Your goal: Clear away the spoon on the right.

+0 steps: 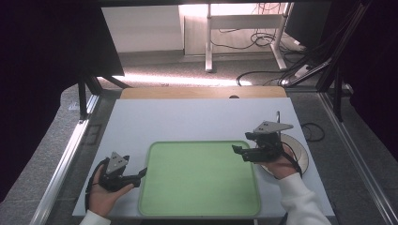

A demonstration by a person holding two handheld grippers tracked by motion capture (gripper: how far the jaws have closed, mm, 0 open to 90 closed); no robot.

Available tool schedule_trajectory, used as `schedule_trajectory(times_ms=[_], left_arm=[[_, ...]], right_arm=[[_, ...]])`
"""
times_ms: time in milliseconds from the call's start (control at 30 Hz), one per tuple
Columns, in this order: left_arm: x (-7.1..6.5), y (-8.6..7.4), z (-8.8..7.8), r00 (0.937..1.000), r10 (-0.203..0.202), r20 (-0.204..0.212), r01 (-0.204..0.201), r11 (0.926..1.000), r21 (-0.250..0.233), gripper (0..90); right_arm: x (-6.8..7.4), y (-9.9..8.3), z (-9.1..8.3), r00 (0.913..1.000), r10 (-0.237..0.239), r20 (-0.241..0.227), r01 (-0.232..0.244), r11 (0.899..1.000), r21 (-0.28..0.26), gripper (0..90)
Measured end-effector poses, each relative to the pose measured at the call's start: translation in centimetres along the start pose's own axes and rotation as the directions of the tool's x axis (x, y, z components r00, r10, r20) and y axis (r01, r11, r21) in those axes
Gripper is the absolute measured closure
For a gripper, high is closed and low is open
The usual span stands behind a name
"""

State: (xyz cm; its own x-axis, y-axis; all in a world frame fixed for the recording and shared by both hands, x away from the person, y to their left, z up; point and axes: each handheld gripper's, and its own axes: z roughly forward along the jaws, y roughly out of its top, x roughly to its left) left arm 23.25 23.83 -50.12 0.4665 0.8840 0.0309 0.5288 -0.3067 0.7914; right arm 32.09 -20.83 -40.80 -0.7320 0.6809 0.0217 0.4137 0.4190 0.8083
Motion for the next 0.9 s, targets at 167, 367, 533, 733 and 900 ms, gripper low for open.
schedule_trajectory(times_ms=[167, 367, 533, 733, 900], left_arm=[[-0.1, 0.0, 0.1, 1.0, 0.007, 0.003, -0.007, 1.0, 0.004, 19.5], [-0.1, 0.0, 0.1, 1.0, 0.001, 0.003, -0.001, 1.0, 0.003, 19.5], [-0.2, 0.0, 0.1, 1.0, 0.003, 0.005, -0.003, 1.0, -0.001, 19.5], [-0.2, 0.1, 0.1, 1.0, 0.004, 0.004, -0.004, 1.0, 0.003, 19.5], [-0.2, 0.0, 0.1, 1.0, 0.005, 0.004, -0.005, 1.0, 0.006, 19.5]], right_arm=[[-0.8, 0.1, -0.7, 0.9996, 0.013, 0.024, -0.013, 1.0, -0.015, 30.7], [-2.1, 0.0, -1.4, 0.9987, 0.046, 0.023, -0.045, 0.998, -0.035, 30.7], [-3.3, -0.1, -1.7, 0.9968, 0.07, 0.039, -0.068, 0.997, -0.041, 31.1], [-5.1, -0.2, -2.4, 0.9912, 0.098, 0.09, -0.093, 0.994, -0.052, 31.5], [-6.6, -0.5, -2.3, 0.9804, 0.139, 0.139, -0.136, 0.99, -0.03, 31.8]])
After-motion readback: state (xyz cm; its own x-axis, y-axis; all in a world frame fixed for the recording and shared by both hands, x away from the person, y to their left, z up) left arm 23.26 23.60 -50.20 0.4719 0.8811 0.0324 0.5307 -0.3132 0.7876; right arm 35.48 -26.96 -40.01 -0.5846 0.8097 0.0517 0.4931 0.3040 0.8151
